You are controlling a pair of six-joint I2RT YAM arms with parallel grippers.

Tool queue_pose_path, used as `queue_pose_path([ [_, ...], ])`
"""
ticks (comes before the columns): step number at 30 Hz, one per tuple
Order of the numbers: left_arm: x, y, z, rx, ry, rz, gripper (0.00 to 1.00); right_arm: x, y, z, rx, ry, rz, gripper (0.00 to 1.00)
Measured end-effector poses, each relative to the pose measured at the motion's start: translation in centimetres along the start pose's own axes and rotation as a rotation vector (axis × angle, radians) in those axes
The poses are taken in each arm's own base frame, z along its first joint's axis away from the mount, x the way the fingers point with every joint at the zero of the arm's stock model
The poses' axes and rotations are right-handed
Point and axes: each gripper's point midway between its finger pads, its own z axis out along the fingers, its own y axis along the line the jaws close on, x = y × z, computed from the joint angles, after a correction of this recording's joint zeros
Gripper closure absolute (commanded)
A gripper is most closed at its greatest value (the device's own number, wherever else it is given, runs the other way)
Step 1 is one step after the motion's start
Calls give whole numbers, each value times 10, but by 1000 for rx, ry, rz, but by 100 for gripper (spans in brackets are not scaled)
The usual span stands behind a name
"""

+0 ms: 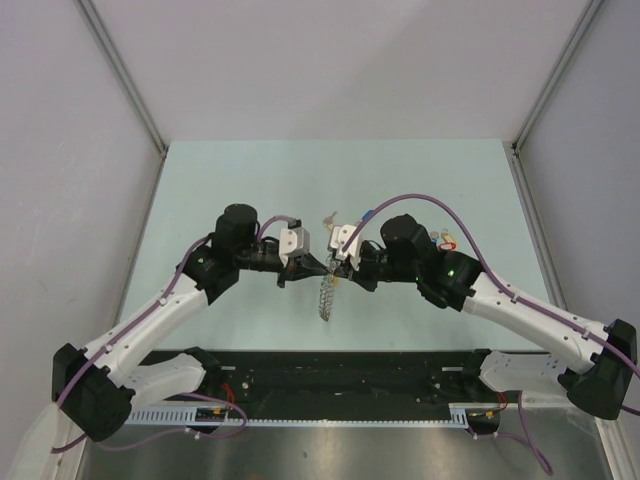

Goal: Put the keys on the keyring

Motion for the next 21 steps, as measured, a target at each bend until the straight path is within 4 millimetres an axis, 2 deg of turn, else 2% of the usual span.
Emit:
queue_pose_path([
  [21, 2, -3, 4, 21, 35, -7, 100, 1, 2, -5, -5, 12, -4, 100],
])
